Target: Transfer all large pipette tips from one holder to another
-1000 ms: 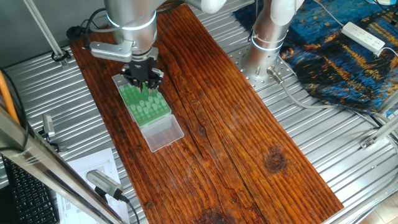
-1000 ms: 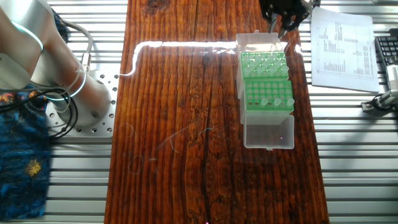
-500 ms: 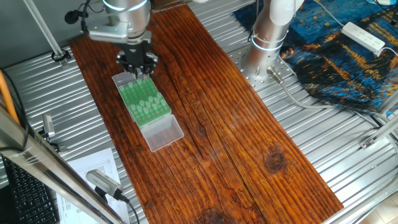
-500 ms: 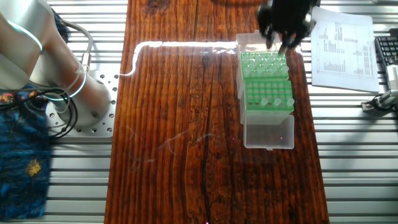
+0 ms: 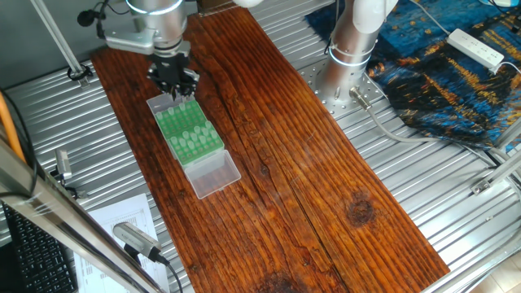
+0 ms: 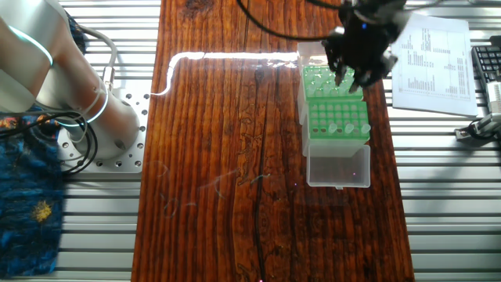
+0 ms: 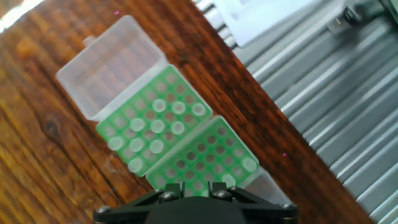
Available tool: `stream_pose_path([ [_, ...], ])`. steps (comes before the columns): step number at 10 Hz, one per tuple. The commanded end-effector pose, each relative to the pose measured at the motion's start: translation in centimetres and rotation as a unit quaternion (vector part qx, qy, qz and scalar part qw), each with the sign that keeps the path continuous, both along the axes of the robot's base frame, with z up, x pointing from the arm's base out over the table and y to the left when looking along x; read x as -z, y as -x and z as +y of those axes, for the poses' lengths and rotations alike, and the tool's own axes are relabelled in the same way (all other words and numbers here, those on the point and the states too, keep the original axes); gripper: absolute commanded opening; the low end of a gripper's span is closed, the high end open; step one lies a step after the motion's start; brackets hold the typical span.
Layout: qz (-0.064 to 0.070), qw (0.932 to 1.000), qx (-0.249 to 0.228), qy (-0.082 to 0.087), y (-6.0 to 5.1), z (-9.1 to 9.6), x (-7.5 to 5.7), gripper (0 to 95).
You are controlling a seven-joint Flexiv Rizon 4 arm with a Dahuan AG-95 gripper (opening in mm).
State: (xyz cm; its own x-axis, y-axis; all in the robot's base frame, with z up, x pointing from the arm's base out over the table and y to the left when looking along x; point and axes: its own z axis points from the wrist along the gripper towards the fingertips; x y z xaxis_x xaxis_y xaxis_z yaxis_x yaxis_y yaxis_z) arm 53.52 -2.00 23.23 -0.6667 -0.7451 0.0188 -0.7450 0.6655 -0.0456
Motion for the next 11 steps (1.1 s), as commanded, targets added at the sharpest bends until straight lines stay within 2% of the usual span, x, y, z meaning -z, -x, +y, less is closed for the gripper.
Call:
stream_pose_path([
  [1, 0.0, 0.9936, 0.111, -0.023, 0.3, -2.0, 1.7, 19.0],
  [2, 0.012, 0.9876, 0.155, -0.023, 0.3, -2.6, 2.4, 19.0],
  [4, 0.02, 0.9773, 0.21, -0.022, 0.5, -3.3, 3.3, 19.0],
  [6, 0.02, 0.9684, 0.247, -0.025, 0.9, -3.6, 4.3, 19.0],
  [8, 0.023, 0.9669, 0.253, -0.026, 1.0, -3.7, 4.5, 19.0],
  [9, 0.027, 0.9664, 0.254, -0.032, 1.1, -3.7, 4.7, 19.0],
  [11, 0.028, 0.9672, 0.249, -0.039, 1.6, -3.9, 5.7, 19.0],
])
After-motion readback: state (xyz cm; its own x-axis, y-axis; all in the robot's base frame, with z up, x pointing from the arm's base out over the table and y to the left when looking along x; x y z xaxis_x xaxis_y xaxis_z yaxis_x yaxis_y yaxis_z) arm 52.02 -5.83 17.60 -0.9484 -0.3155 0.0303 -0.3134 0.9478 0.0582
